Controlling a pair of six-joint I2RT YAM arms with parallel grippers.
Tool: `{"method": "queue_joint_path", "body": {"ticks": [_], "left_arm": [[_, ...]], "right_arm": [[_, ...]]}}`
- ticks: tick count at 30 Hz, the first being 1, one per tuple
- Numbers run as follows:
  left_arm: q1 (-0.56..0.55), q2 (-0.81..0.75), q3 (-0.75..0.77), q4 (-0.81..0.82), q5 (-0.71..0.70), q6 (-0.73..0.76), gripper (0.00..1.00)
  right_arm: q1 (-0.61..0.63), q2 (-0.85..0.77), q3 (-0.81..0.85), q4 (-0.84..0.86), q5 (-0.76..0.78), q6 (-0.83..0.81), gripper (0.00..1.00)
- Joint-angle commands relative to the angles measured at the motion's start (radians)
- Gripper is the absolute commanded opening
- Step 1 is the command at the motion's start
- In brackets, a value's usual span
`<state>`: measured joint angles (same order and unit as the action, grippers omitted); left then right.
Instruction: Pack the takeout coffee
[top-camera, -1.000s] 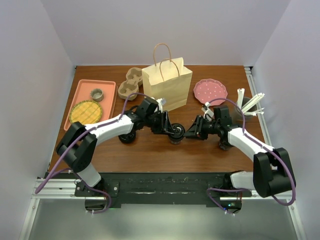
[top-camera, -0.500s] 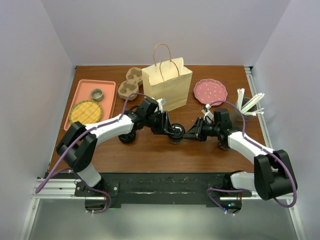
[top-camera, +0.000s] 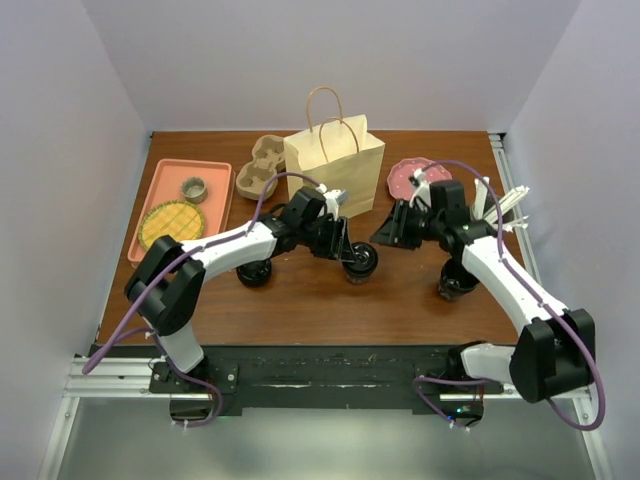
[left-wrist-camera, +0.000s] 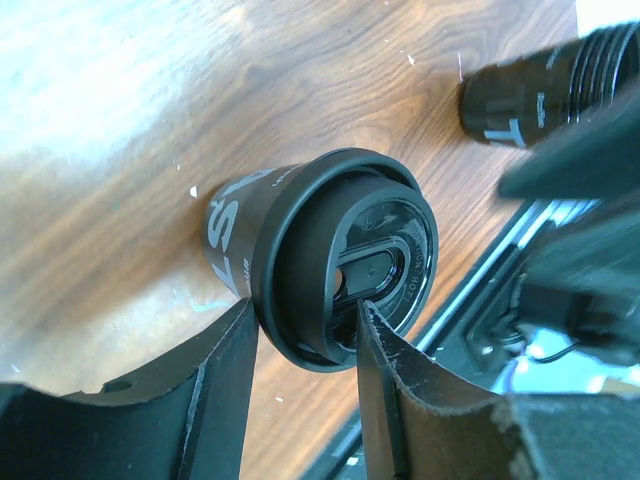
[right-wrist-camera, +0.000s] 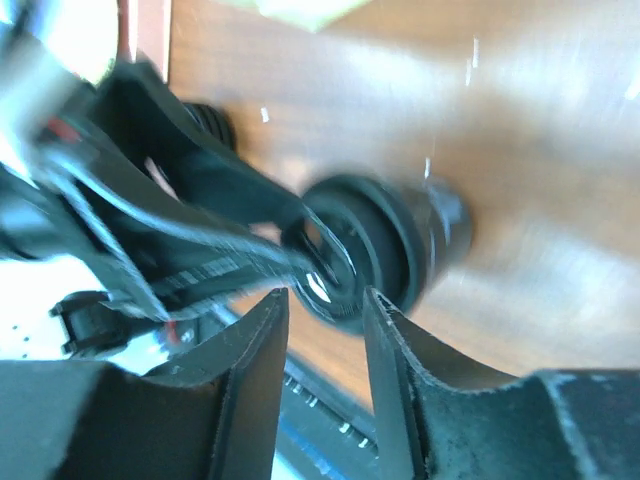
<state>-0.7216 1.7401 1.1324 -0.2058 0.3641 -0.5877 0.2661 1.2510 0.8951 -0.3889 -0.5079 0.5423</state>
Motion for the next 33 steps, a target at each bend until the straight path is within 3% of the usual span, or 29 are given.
{"method": "queue_joint_path", "body": {"ticks": [1,9,13,17,33], "left_arm": [[-0.006,0.122,-0.085,-0.233,-0.166,0.313,0.29],[-0.004,0.170,-0.065,-0.233,-0.065,0.431,0.29],[-0.002,0.234,-0.011,-0.259,-0.050,0.472,0.28],[-0.001,0.274,0.033,-0.297,-0.071,0.505,0.28],[0.042,0.302,0.056,-0.326,-0.091,0.517,0.28]], "right_arm": [[-0.065,0.080,0.097,-0.081,0.033,-0.148,0.41],[-0.139,0.261,0.100,0.010,-0.250,-0.189,0.43],[-0.151,0.257,0.030,0.109,-0.354,-0.167,0.43],[-0.151,0.269,0.004,0.151,-0.362,-0.140,0.42],[-0.172,0.257,-0.048,0.025,-0.210,-0.162,0.34]]}}
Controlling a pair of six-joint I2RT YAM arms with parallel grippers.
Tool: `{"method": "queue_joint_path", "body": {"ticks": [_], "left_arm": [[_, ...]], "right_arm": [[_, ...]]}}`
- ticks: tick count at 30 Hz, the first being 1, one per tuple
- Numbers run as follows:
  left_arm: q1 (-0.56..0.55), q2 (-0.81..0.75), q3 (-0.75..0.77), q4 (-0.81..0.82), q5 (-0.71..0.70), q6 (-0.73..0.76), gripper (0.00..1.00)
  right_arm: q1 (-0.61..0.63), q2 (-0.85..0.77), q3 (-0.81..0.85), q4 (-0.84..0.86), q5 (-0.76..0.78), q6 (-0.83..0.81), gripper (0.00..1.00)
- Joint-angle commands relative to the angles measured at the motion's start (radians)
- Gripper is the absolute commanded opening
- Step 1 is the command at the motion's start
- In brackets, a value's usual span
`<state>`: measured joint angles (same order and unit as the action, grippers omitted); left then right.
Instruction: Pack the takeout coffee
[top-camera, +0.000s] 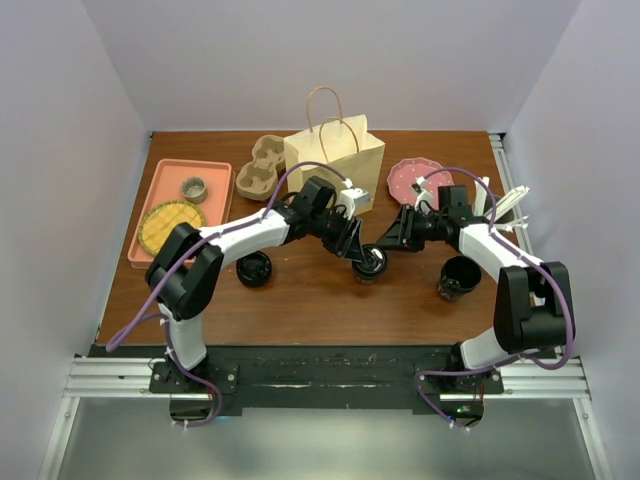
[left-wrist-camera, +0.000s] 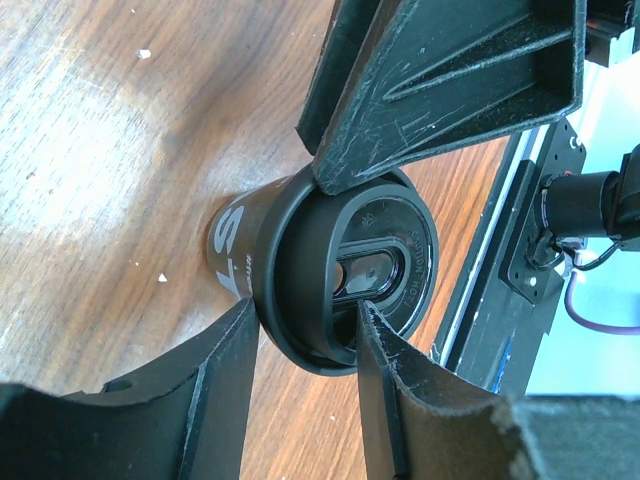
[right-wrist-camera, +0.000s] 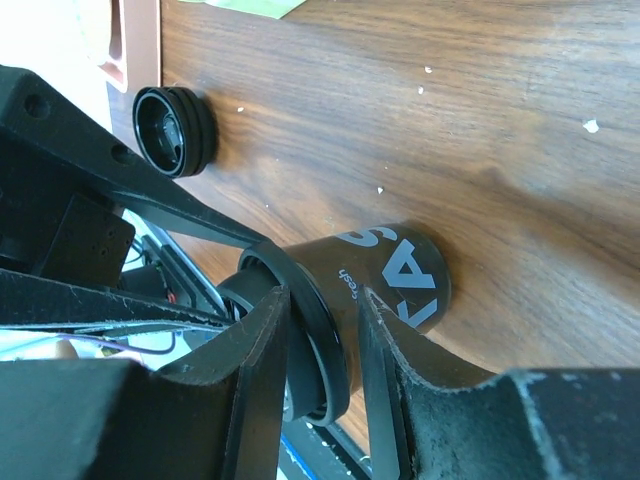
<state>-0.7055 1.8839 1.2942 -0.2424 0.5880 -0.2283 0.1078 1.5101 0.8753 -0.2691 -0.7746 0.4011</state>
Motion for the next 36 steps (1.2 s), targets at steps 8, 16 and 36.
{"method": "queue_joint_path", "body": {"ticks": [8,16,36], "left_arm": [[0.031,0.181,-0.087,-0.305,-0.318,0.162,0.28],[0.031,0.184,-0.095,-0.304,-0.310,0.156,0.29],[0.029,0.167,-0.122,-0.279,-0.290,0.136,0.29]], "right_arm": [[-0.030,-0.059,0.005,-0.156,0.101,0.002,0.32],[-0.030,-0.114,0.024,-0.217,0.166,0.038,0.36],[-0.030,-0.203,-0.081,-0.133,0.127,0.150,0.31]]}}
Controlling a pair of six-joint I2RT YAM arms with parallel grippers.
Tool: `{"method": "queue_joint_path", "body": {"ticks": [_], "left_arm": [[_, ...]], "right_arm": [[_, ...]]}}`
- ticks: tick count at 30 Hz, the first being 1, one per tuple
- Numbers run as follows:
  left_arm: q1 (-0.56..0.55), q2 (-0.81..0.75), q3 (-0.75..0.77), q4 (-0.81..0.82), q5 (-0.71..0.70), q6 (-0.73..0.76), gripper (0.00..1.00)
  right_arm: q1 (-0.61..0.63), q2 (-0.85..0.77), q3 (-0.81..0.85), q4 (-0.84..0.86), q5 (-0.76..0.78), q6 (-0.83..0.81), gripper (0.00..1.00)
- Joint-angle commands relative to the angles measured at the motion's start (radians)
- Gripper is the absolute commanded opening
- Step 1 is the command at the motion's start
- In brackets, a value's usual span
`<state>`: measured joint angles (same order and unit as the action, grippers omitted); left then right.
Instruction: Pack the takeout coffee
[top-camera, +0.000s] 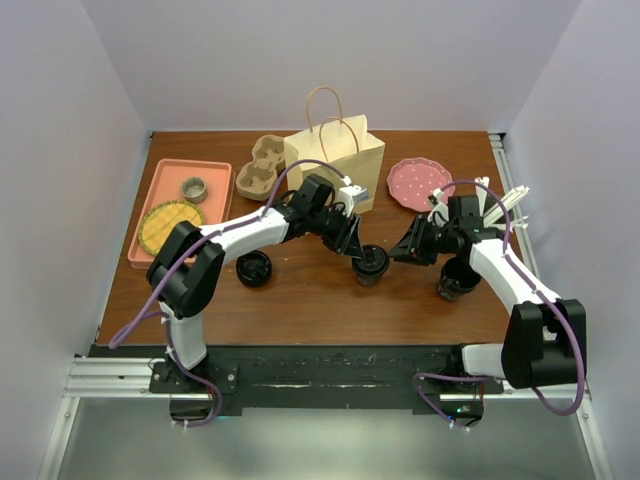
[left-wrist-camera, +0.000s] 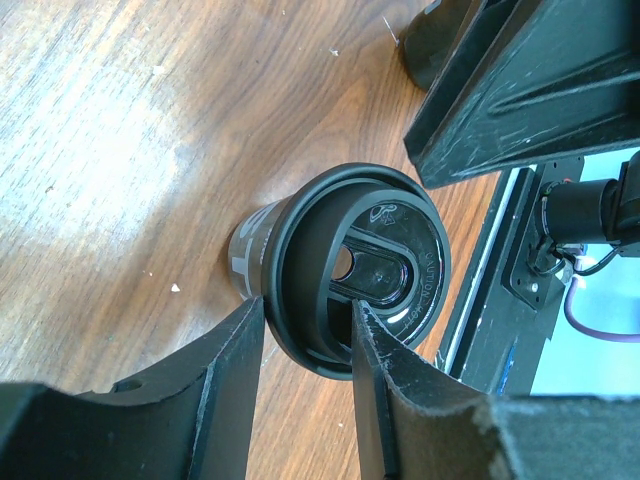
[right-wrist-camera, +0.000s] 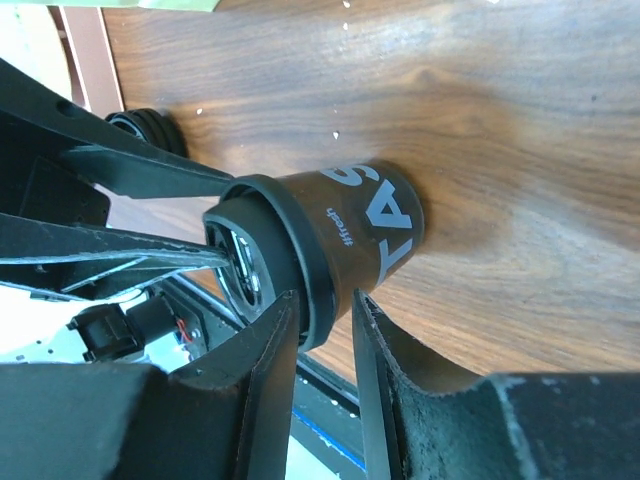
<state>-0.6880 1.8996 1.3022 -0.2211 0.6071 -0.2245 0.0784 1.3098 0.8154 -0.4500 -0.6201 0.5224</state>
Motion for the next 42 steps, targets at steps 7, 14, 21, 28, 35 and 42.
{"method": "queue_joint_path", "body": {"ticks": [7,14,21,28,35,42], "left_arm": [[0.012,0.151,-0.133,-0.296,-0.306,0.125,0.29],[0.011,0.151,-0.144,-0.287,-0.299,0.116,0.29],[0.010,0.161,-0.144,-0.285,-0.303,0.111,0.29],[0.012,0.167,-0.150,-0.282,-0.305,0.102,0.29],[0.010,0.156,-0.181,-0.264,-0.310,0.065,0.29],[0.007,0.158,-0.215,-0.235,-0.293,0.028,0.28]], "right_arm": [[0.001,0.000,-0.073,0.111,-0.056,0.059,0.29],[0.006,0.008,-0.133,0.174,-0.076,0.097,0.27],[0.006,0.005,-0.219,0.215,-0.055,0.111,0.24],[0.006,-0.027,-0.355,0.315,-0.027,0.182,0.16],[0.006,0.023,-0.462,0.430,0.008,0.215,0.12],[0.006,0.069,-0.489,0.597,-0.012,0.214,0.15]]}}
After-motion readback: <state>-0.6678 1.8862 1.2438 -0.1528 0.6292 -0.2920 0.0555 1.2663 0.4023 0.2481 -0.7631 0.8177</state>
